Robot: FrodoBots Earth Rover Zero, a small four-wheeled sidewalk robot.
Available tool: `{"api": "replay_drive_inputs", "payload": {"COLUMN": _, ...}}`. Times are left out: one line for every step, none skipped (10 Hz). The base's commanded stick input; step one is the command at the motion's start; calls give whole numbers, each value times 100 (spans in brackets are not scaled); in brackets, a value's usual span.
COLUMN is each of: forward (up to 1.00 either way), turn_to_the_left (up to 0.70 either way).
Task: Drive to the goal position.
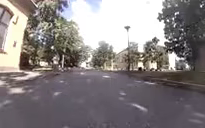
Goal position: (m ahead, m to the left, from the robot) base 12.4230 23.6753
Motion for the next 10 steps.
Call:
{"api": "replay_drive_inputs", "payload": {"forward": 0, "turn_to_the_left": 0}}
{"api": "replay_drive_inputs", "payload": {"forward": 0, "turn_to_the_left": 0}}
{"api": "replay_drive_inputs", "payload": {"forward": 100, "turn_to_the_left": 0}}
{"api": "replay_drive_inputs", "payload": {"forward": 100, "turn_to_the_left": 0}}
{"api": "replay_drive_inputs", "payload": {"forward": 100, "turn_to_the_left": 0}}
{"api": "replay_drive_inputs", "payload": {"forward": 100, "turn_to_the_left": 0}}
{"api": "replay_drive_inputs", "payload": {"forward": 100, "turn_to_the_left": 0}}
{"api": "replay_drive_inputs", "payload": {"forward": 100, "turn_to_the_left": 0}}
{"api": "replay_drive_inputs", "payload": {"forward": 100, "turn_to_the_left": 0}}
{"api": "replay_drive_inputs", "payload": {"forward": 100, "turn_to_the_left": 0}}
